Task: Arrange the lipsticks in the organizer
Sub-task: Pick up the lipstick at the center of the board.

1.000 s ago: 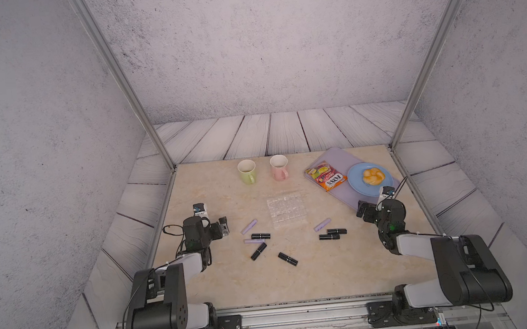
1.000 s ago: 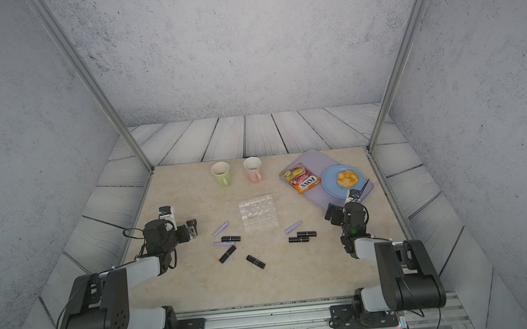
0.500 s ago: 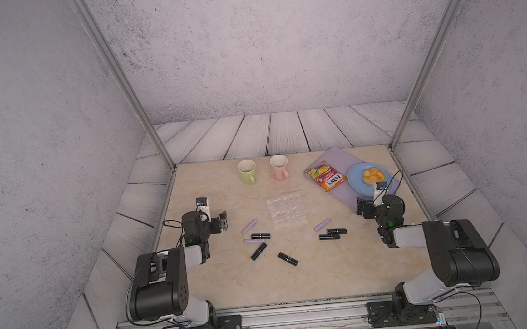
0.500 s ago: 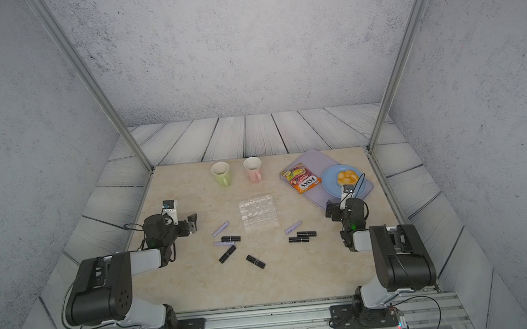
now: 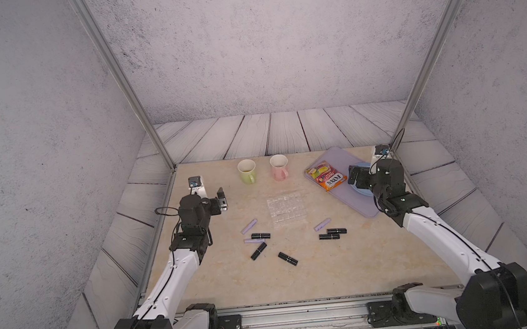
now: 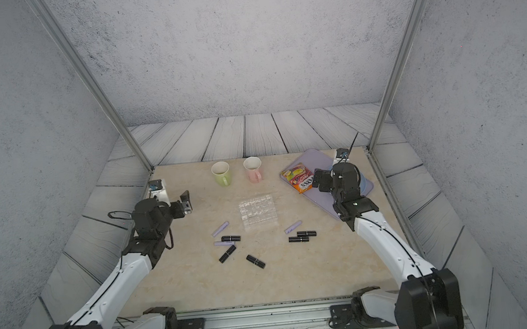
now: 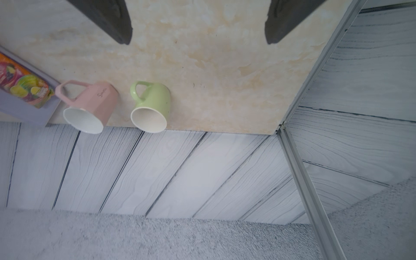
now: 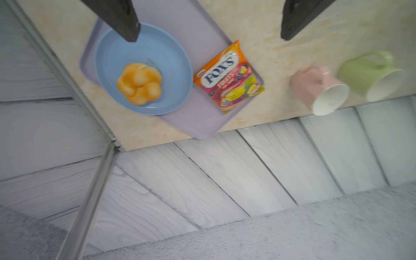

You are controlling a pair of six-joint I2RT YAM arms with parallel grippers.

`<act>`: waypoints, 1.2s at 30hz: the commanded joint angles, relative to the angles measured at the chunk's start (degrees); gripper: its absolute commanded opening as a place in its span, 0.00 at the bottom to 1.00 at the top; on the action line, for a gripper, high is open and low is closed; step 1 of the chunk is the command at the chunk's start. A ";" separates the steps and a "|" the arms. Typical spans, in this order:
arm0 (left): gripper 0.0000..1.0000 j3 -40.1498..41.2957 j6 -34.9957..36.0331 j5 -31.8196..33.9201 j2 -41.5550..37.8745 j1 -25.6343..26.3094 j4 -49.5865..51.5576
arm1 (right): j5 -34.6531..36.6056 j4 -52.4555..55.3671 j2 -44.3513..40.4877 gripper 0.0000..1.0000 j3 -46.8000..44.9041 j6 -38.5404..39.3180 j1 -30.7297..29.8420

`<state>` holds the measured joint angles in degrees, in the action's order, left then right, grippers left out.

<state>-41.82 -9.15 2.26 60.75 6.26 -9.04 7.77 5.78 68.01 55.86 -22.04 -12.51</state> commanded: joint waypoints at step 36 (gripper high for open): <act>0.76 -6.16 -17.03 -0.03 4.10 33.49 26.80 | -3.09 32.56 25.36 0.43 11.02 -26.87 -17.59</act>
<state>-49.45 -27.03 0.23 64.71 38.79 21.85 1.93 37.19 91.11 65.32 -47.18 -30.28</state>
